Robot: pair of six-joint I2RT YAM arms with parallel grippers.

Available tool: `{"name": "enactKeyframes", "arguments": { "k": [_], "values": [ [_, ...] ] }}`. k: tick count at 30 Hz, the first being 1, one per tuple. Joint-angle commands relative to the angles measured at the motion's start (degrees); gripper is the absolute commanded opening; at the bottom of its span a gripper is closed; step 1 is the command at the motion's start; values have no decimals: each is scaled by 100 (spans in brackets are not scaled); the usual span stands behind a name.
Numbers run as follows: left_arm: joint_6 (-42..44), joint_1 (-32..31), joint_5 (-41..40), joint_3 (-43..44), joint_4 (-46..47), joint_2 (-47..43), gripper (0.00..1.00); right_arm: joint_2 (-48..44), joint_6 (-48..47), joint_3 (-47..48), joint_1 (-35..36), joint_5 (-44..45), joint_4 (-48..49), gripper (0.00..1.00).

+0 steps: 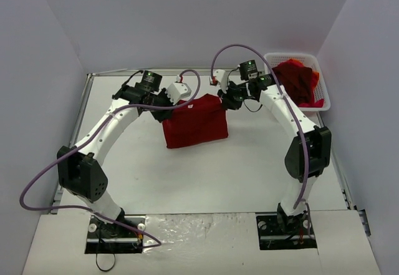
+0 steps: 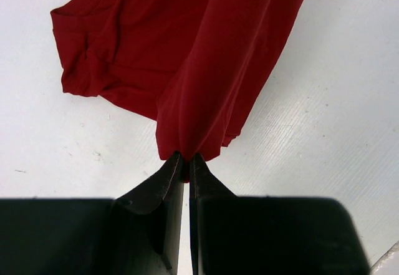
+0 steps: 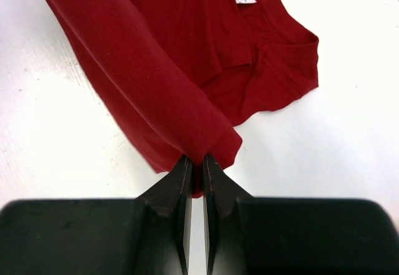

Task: Fold and stack the t-shirts
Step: Fold the long partially folded tshirt into a neat square

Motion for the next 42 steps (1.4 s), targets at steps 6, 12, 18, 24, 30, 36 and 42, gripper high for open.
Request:
{"name": "enactKeyframes", "arguments": {
  "k": [6,12,18,24,30,36,42],
  "values": [
    [-93,-35,312,-183,-231,-639,2,-1023,177,-669,-37,-31,-86,0],
    [21,-228,558,-360,-547,-1017,2,-1453,291,-1074,33,-39,-86,0],
    [180,-281,1102,-500,-899,-1316,2,-1779,371,-1391,112,-4,-104,0],
    [355,-317,1094,-632,-1048,-1194,2,-1709,353,-1356,139,-30,-113,0],
    [452,-325,901,-369,-1058,-754,2,-1077,222,-952,130,-4,-113,0],
    [514,-89,804,149,-847,-114,2,-102,89,40,51,75,-113,0],
    [821,325,848,1414,-1172,1073,2,1224,19,1499,-160,-57,-121,0]
  ]
}}
